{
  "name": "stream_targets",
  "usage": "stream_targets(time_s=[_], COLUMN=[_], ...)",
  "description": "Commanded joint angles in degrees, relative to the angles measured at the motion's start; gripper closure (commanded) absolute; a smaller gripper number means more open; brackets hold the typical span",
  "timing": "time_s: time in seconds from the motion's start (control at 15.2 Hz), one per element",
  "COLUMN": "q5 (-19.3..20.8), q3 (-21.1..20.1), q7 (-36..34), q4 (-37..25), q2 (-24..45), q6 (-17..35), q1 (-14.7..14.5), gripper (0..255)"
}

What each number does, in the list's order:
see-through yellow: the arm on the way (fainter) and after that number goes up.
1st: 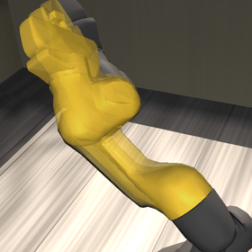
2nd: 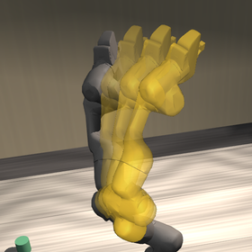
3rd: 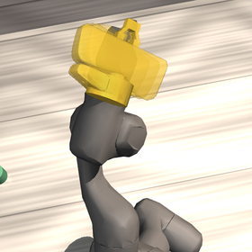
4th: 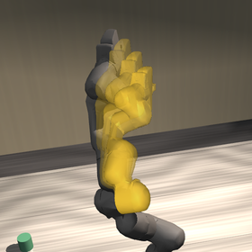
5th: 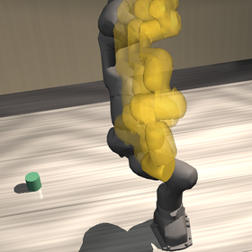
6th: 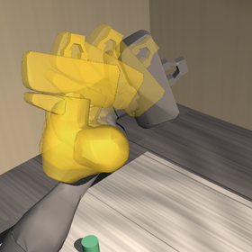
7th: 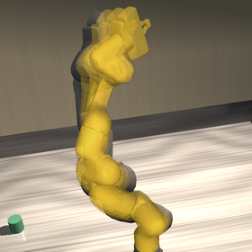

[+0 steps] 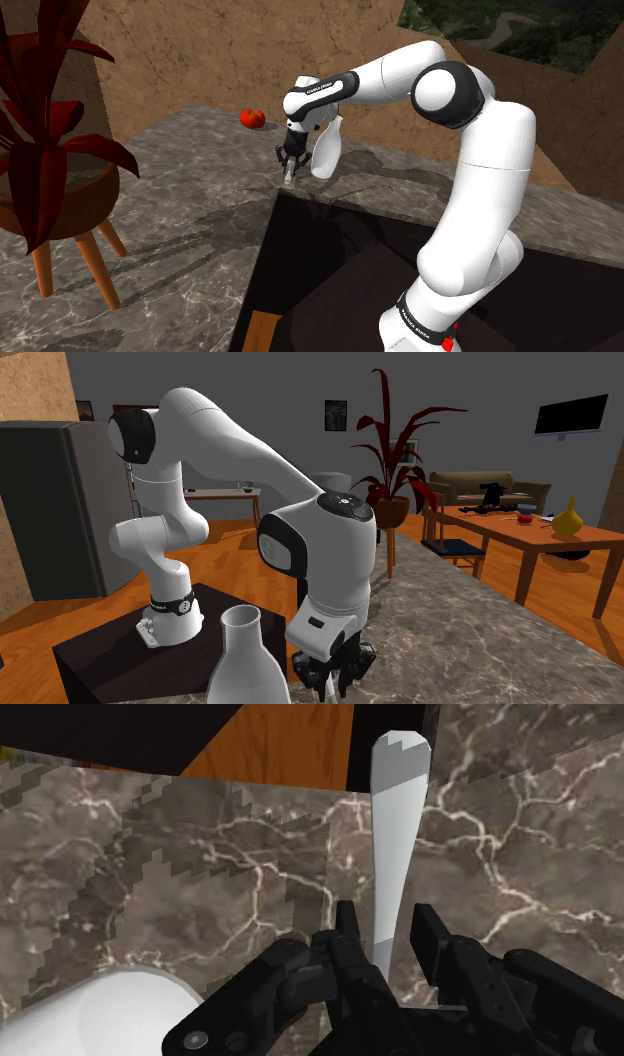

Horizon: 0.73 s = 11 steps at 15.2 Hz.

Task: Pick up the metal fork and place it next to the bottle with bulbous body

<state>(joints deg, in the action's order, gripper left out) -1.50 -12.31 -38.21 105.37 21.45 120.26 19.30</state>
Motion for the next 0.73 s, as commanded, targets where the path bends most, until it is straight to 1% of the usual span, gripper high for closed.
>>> stream_targets(time_s=[0.0, 0.13, 0.2, 0.53, 0.66], q5=[0.0, 0.0, 0.0, 0.0, -0.2], q3=[0.0, 0.0, 0.0, 0.0, 0.0], q7=[0.0, 0.0, 0.0, 0.0, 0.1], q4=[0.0, 0.0, 0.0, 0.0, -2.1], q2=[0.0, 0.0, 0.0, 0.0, -1.3], q6=[0.0, 0.0, 0.0, 0.0, -3.4], q1=[0.0, 0.0, 0.0, 0.0, 0.2], gripper=[255, 255, 0, 0, 0])
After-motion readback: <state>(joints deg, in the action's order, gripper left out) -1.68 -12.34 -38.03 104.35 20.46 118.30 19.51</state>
